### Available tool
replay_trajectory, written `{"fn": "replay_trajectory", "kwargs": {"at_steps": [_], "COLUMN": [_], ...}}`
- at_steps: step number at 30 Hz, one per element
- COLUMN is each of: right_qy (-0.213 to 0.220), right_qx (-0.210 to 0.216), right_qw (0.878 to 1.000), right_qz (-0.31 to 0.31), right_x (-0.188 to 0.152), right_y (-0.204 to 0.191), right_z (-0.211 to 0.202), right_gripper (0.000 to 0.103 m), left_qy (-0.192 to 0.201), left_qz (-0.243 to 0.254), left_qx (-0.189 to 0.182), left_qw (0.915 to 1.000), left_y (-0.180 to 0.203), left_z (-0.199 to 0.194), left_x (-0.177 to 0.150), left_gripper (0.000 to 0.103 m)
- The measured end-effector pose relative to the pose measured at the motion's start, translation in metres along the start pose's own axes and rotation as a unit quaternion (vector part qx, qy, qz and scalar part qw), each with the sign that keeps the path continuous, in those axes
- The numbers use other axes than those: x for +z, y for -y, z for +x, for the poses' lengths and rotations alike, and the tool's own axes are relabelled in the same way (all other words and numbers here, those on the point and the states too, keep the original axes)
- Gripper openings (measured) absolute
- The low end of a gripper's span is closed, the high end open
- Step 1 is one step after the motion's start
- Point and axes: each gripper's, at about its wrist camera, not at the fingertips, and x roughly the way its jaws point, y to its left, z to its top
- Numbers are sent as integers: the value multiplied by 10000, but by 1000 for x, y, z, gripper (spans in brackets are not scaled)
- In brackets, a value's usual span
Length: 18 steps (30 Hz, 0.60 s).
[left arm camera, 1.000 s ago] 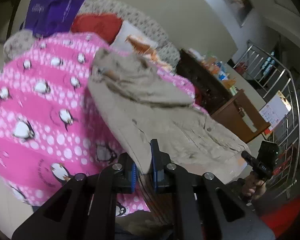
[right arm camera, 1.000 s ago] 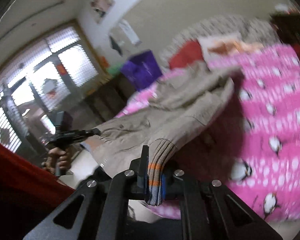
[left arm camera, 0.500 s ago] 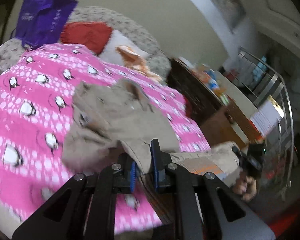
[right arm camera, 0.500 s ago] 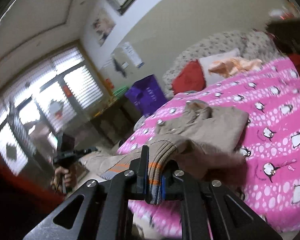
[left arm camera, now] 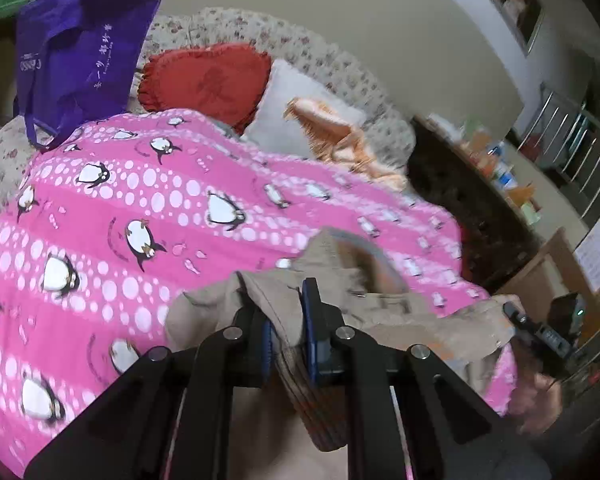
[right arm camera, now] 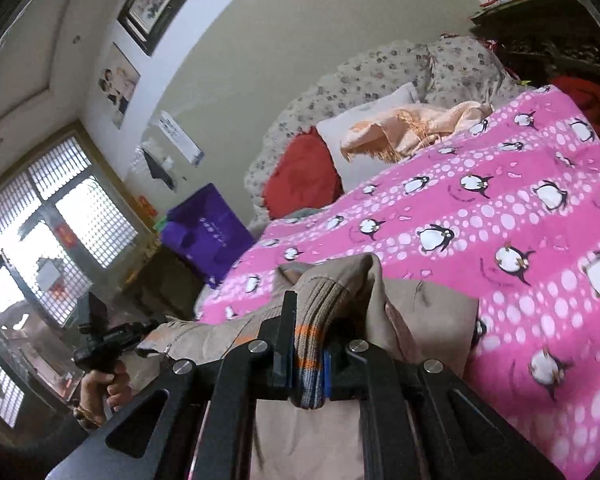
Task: Fold large clothes
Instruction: 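Lift the hem with both tools and fold it toward the collar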
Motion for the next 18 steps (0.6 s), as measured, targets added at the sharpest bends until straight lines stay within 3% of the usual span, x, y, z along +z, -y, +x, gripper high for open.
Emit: {"fn": "replay_trajectory", "kwargs": {"at_steps": [11,14,18], "right_qy": [-600,-729,-807], "right_qx": [-640,-694,-415], "right_qw": [9951,9922,9926], "right_qz": [455,733,805], "right_x": [-11,-16,-15], "right_y": [63,72,67], "right_z": [84,90,77], "right_gripper": [10,22,29], "left_qy": [-737,-918,-1152], "left_qz": [302,258,279], "left_qx": [652,660,448], "left_qw": [9947,9932,9919], "left_y": [-26,-27,-24], "left_z": [95,104,100], "left_x": [-17,-19,-18], "left_gripper": [19,28,53]}}
